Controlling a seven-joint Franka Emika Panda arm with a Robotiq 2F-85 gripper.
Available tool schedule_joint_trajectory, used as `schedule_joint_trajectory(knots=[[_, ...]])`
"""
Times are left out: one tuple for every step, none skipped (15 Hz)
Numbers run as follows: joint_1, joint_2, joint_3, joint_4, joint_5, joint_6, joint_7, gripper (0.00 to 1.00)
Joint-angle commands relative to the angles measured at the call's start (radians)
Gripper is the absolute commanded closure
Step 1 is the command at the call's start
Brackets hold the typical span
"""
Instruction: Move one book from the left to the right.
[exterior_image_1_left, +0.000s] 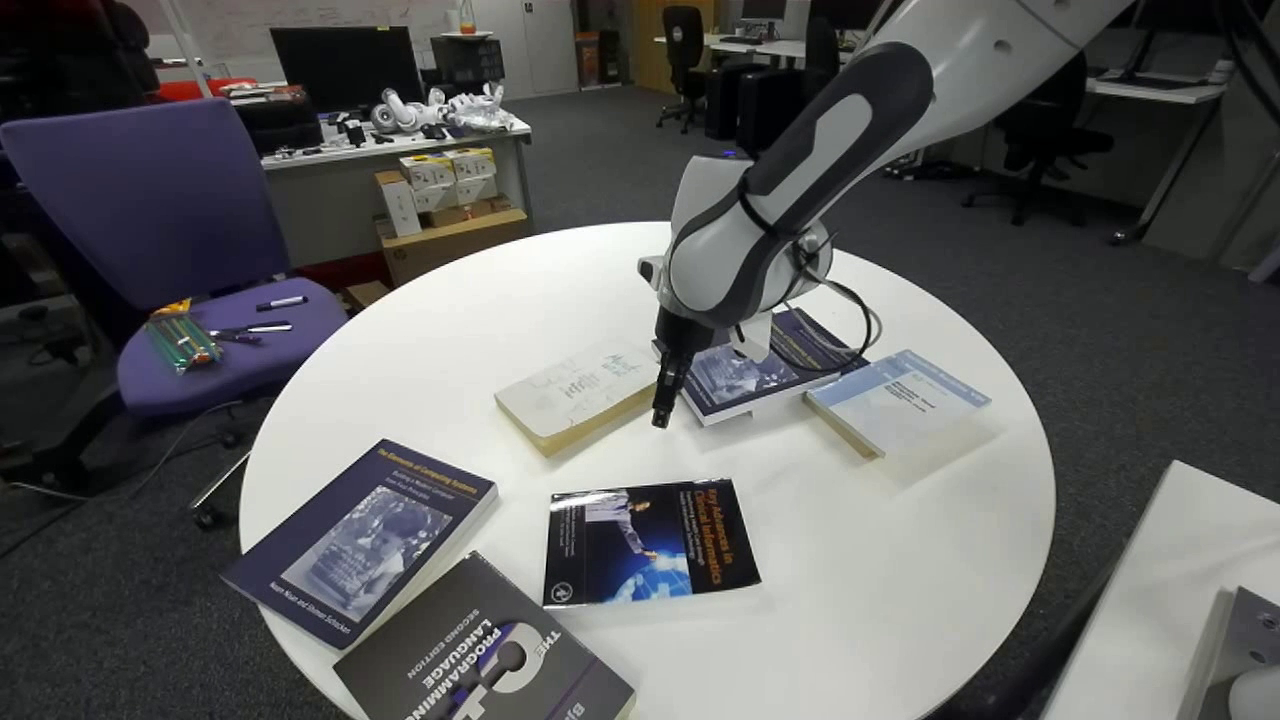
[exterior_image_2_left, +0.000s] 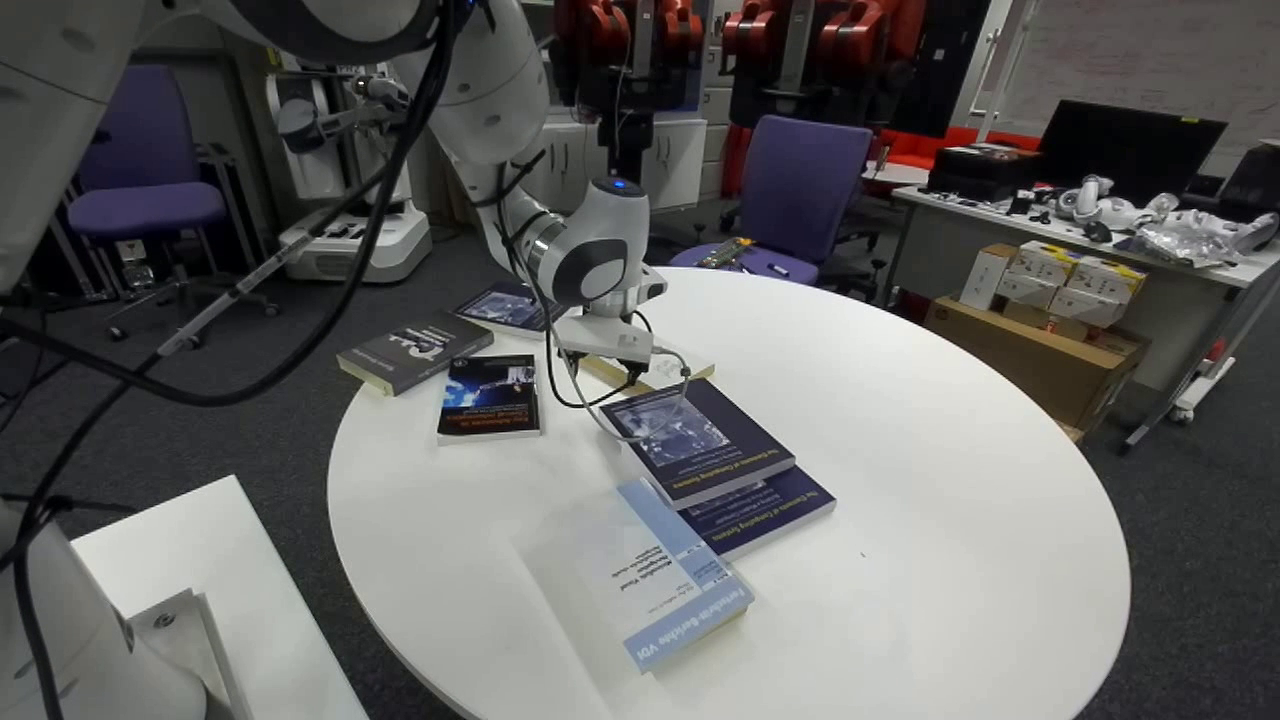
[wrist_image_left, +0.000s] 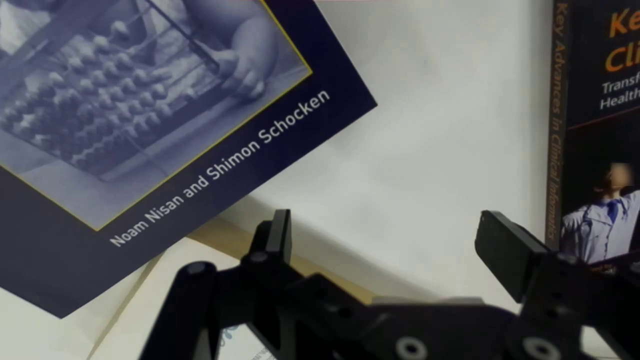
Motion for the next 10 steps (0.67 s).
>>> schedule_joint_trajectory(knots=[[0.004, 0.006, -0.018, 0.018, -0.049, -0.042, -0.016, 0.0], [-0.009, 0.011, -0.008, 0.024, -0.051, -0.058, -0.033, 0.0], [-0.002, 0.012, -0.024, 0.029, -0.066, -0.067, -0.027, 0.0], [-0.012, 0.016, -0.021, 0.037, -0.066, -0.086, -0.036, 0.0], [-0.01, 0.016, -0.034, 0.042, -0.073, -0.098, -0.029, 0.0], [-0.018, 0.018, -0.032, 0.048, -0.067, -0.109, -0.036, 0.0], [-0.017, 0.016, -0.042, 0.052, -0.068, -0.113, -0.031, 0.0], [-0.018, 0.016, -0.048, 0.057, -0.067, -0.118, -0.031, 0.0], [-0.017, 0.016, -0.057, 0.062, -0.068, -0.12, -0.027, 0.0], [-0.017, 0.015, -0.063, 0.064, -0.068, -0.119, -0.025, 0.0]])
